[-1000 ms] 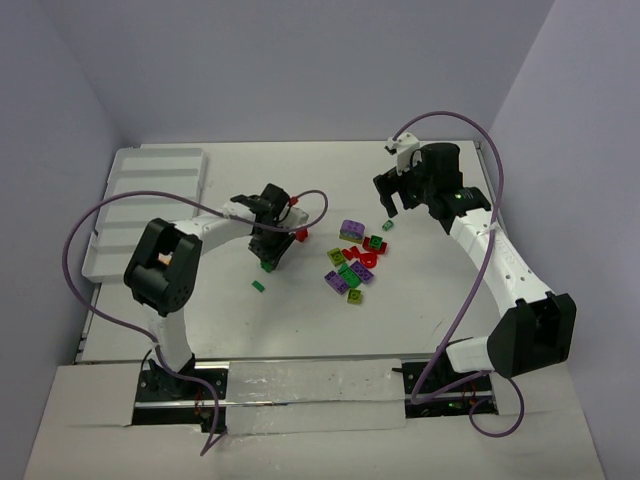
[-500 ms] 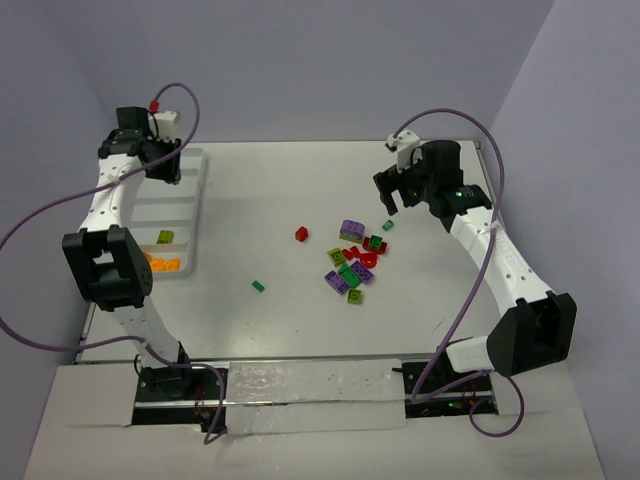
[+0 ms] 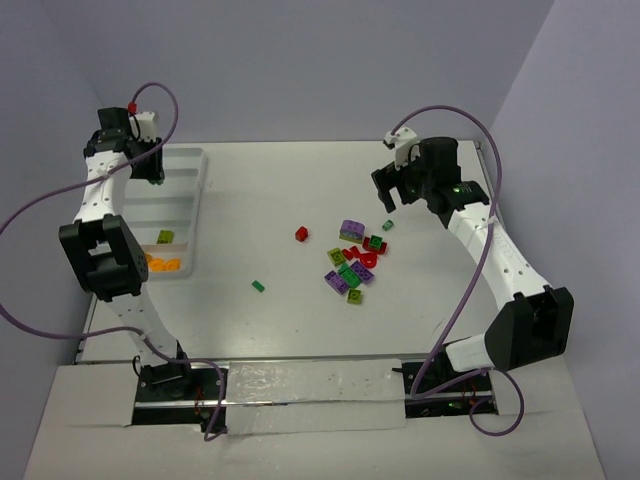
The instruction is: Sort the legos into containers by color
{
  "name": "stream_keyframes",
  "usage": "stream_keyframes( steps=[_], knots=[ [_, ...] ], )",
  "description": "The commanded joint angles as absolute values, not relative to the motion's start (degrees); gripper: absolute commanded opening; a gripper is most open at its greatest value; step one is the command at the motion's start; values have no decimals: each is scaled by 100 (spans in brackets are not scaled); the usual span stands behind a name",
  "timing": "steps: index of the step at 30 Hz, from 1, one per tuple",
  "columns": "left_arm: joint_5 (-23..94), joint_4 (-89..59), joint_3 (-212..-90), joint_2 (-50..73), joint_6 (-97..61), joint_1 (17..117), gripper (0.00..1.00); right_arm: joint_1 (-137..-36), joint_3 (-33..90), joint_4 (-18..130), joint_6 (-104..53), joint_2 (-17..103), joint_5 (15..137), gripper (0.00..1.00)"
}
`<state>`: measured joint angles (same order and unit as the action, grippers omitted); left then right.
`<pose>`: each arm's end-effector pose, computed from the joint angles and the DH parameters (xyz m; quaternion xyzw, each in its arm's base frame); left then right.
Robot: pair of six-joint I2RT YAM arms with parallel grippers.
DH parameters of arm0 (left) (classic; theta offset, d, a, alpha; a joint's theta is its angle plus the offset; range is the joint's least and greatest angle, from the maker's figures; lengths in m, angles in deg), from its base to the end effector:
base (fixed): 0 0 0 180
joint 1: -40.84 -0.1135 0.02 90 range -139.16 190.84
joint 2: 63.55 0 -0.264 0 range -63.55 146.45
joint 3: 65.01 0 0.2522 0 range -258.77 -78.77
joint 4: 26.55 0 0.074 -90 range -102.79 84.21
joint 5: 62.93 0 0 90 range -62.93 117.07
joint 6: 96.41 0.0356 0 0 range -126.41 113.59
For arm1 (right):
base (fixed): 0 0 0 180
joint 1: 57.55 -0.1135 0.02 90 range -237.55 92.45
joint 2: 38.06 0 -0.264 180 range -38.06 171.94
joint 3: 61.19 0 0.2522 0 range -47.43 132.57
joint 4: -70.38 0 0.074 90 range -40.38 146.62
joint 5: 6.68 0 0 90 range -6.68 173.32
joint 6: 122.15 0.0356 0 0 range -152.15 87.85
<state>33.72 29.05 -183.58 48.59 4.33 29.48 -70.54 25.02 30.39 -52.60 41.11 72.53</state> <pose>0.4338 0.0829 0.3035 0.0152 0.9357 0.0134 0.3522 0.3027 0.0767 0.3444 -0.2947 0.8248 0.0515 0.4798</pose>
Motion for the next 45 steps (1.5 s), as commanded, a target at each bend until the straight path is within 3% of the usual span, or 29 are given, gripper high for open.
stream_keyframes(
  steps=[1,8,16,17,23,27,35,45],
  knots=[
    [3558,3205,-18383,5213,601,2901,0,-7117,2838,3095,-5250,4144,7251,100],
    [3521,2969,-18063,5505,577,2906,2,-7136,2852,3068,-5272,4185,7260,100],
    [3211,2920,-18290,5983,457,2918,20,-7161,2960,3049,-5286,4287,7266,100],
    [3187,2933,-18336,6034,440,2921,24,-7163,2975,3041,-5285,4304,7260,100],
    [3138,2987,-18427,6022,511,2932,70,-7182,3024,3017,-5310,4327,7313,100],
    [3359,3109,-18559,5670,694,2960,87,-7180,2973,3007,-5298,4286,7339,100],
    [5131,3896,-18229,4389,1993,3633,88,-7179,2715,2938,-5228,4123,7339,100],
    [5240,3765,-14887,2623,2889,6407,82,-7124,2258,2961,-5194,3847,7399,100]
  ],
)
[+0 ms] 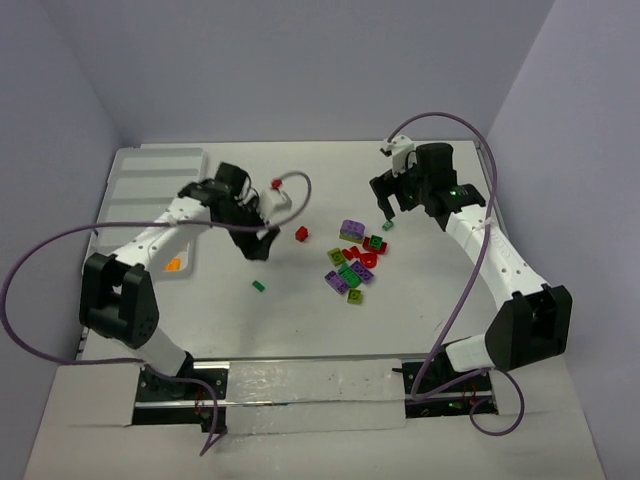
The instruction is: Sort the legos into containers by color
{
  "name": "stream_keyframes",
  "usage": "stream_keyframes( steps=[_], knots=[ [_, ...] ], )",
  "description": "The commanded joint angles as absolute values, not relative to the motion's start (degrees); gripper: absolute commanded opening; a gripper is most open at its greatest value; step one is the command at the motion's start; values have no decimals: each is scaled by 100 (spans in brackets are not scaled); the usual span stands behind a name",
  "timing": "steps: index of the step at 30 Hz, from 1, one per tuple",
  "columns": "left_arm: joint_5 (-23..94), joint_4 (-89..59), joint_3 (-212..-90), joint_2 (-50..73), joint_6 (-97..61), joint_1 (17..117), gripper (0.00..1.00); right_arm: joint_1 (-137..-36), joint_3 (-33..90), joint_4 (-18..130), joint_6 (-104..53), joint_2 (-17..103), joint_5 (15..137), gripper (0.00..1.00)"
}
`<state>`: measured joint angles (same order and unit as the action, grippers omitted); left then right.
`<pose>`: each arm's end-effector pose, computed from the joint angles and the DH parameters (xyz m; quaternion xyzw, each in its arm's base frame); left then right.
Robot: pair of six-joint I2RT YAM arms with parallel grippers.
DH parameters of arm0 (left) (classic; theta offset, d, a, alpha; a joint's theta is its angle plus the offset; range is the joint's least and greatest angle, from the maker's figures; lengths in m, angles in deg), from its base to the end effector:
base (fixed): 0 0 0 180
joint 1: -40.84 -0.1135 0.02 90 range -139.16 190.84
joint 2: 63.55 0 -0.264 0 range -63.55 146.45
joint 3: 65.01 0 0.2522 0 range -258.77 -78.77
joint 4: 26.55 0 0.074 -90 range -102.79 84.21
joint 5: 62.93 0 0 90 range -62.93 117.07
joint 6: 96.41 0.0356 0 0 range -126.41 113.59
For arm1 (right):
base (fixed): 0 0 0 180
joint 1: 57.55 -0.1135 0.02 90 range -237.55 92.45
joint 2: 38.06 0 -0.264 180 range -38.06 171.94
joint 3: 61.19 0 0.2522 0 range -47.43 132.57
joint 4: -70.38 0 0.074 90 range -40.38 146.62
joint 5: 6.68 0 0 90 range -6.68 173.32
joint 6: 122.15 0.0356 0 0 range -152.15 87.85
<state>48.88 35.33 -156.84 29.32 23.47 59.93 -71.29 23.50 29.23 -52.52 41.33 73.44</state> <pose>0.3114 -0.1218 0.2773 0.4360 0.8504 -0.1615 0.2462 0.3006 0.0798 0.3324 -0.2976 0.8366 0.0503 0.4571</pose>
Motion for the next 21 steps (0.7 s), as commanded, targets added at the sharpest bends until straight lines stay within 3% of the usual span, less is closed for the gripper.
stream_keyframes(
  steps=[1,10,21],
  knots=[
    [5532,3821,-14756,2541,3172,6476,81,-7116,2229,2945,-5200,3828,7386,100],
    [6029,4006,-14261,2426,6157,6533,75,-7108,2201,2835,-5131,3850,7172,100],
    [5625,3396,-13574,2430,7577,6590,66,-7108,2164,2841,-5176,3672,7235,100]
  ],
)
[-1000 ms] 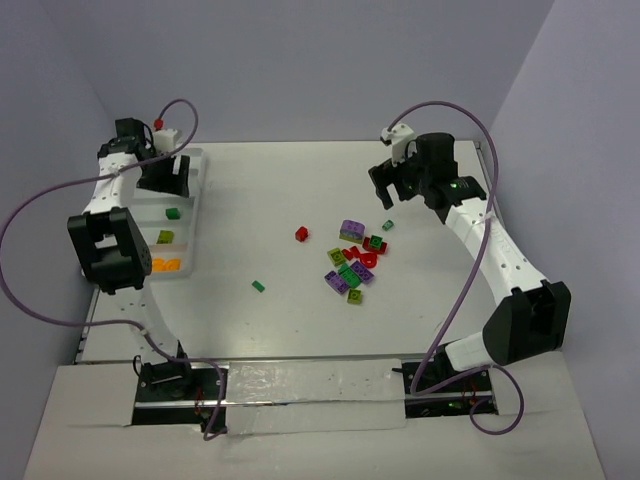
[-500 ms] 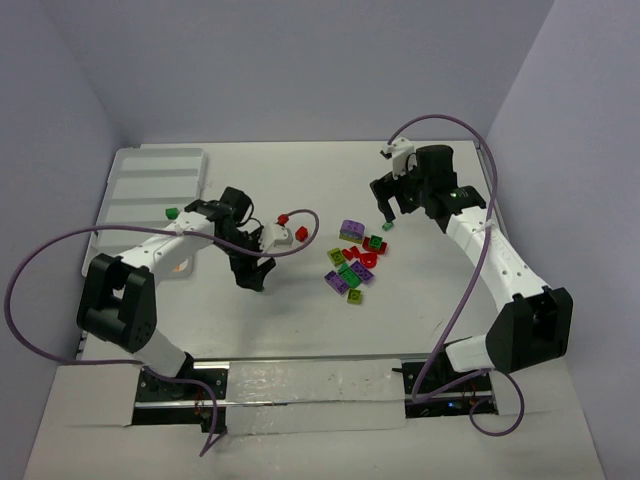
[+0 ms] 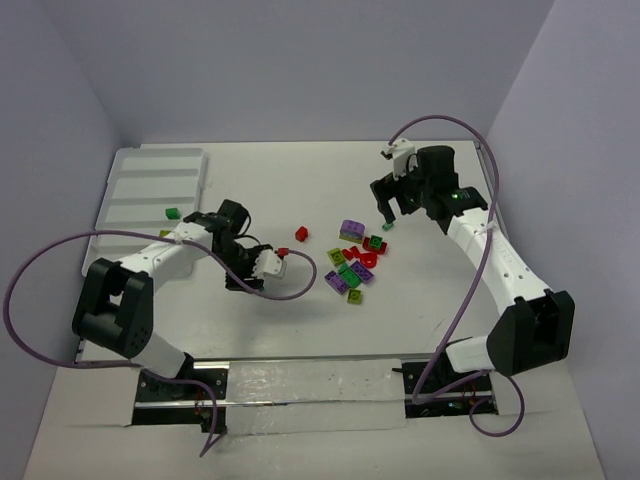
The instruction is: Sort the legos into containers by color
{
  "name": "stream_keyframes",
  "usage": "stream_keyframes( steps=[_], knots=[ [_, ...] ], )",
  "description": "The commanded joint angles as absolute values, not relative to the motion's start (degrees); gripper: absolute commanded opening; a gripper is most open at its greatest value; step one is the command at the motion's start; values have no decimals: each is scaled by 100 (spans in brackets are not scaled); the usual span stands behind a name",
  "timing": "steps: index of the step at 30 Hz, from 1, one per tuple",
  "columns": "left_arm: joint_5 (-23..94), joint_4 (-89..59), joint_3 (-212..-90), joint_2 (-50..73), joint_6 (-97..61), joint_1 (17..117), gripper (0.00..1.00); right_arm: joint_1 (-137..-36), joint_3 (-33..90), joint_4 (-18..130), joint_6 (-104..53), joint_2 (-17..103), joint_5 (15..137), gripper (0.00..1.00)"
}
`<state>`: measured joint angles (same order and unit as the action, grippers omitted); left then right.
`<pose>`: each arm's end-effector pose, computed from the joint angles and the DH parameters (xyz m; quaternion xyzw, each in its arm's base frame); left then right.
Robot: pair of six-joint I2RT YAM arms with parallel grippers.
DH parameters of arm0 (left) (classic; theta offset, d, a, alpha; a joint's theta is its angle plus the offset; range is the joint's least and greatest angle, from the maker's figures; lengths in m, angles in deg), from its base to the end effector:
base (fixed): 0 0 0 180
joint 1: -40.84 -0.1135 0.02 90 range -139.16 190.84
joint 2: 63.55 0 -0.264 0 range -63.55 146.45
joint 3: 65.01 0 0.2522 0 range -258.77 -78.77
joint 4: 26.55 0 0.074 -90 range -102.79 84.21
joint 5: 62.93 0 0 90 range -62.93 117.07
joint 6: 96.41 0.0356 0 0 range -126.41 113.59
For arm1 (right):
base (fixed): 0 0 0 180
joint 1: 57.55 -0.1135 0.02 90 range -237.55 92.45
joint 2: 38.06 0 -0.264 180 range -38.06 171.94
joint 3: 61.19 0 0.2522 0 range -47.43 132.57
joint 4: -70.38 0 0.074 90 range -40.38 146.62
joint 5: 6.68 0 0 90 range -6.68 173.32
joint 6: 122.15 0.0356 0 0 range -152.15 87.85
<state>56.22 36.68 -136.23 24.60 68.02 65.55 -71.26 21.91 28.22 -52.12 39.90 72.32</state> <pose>0.2387 -0.1289 0.2004 0.7480 0.6089 -0.1926 0.1807 0.2929 0.0784 0.3287 -0.2990 0.8403 0.0614 0.4480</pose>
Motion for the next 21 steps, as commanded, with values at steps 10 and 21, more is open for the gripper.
stream_keyframes(
  steps=[10,21],
  knots=[
    [5442,3137,-13778,3079,7739,6958,57,-7100,2000,2815,-5244,3457,7328,100],
    [5029,2946,-13427,3327,8023,7098,50,-7040,2140,2866,-5306,3585,7376,100]
  ],
)
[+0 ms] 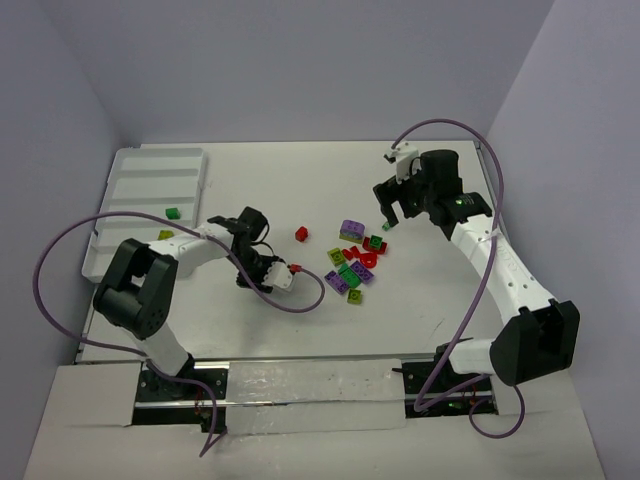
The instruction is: Sort the legos into containers by color
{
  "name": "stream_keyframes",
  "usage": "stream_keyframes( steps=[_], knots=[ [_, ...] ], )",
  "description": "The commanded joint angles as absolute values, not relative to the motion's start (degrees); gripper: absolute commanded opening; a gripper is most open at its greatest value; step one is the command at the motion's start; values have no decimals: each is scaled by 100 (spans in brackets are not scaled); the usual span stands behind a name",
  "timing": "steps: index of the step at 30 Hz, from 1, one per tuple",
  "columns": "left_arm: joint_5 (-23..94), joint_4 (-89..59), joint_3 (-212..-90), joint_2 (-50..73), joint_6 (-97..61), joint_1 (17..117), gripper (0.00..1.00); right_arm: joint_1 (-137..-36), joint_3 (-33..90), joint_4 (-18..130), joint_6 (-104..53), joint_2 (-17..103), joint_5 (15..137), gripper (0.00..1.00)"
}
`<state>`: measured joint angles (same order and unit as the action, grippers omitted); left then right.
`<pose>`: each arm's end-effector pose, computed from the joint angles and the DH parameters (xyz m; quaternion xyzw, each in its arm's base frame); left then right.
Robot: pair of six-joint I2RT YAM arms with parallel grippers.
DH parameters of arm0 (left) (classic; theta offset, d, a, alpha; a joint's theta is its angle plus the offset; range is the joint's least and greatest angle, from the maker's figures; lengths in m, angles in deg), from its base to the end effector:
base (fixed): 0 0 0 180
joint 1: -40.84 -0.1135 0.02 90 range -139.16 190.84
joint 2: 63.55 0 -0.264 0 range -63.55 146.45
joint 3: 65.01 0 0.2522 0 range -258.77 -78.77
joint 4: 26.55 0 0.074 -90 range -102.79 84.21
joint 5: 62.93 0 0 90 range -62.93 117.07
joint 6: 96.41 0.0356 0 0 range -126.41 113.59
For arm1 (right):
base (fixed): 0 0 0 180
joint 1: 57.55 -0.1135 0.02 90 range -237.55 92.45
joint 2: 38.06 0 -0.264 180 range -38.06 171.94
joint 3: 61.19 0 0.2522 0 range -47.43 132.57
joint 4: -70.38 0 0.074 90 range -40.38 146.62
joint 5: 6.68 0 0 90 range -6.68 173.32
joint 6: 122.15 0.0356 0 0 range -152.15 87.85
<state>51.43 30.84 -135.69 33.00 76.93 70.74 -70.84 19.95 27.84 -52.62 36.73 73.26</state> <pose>0.2437 -0.1571 0.1600 0.8217 0.5265 -0.1623 0.1460 0.2802 0.0726 0.3318 -0.2959 0.8385 0.0498 0.4548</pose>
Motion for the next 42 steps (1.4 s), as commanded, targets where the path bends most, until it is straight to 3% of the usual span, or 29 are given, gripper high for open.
stream_keyframes(
  steps=[1,6,10,21,24,29,33,42],
  knots=[
    [4981,2934,-13382,3316,8080,7098,50,-7038,2148,2867,-5307,3600,7374,100],
    [4860,2923,-13169,3252,8202,7089,49,-7029,2144,2893,-5298,3643,7353,100],
    [4856,2901,-13190,3348,8012,7098,42,-7034,2135,2907,-5281,3661,7326,100],
    [4869,3151,-13920,3621,7459,6949,11,-7029,2339,2837,-5338,3821,7236,100],
    [5335,3308,-14863,3651,6032,6679,1,-7038,2421,2788,-5261,3867,7174,99],
    [6454,2829,-16642,3617,3129,5330,0,-7029,2434,2762,-5167,3889,6966,99],
    [5566,1406,-16296,3092,1111,4329,0,-7038,2446,2745,-5157,3998,6848,99],
    [3998,681,-16215,3459,-329,2716,0,-7069,2924,2490,-5152,4487,6672,99]
  ],
)
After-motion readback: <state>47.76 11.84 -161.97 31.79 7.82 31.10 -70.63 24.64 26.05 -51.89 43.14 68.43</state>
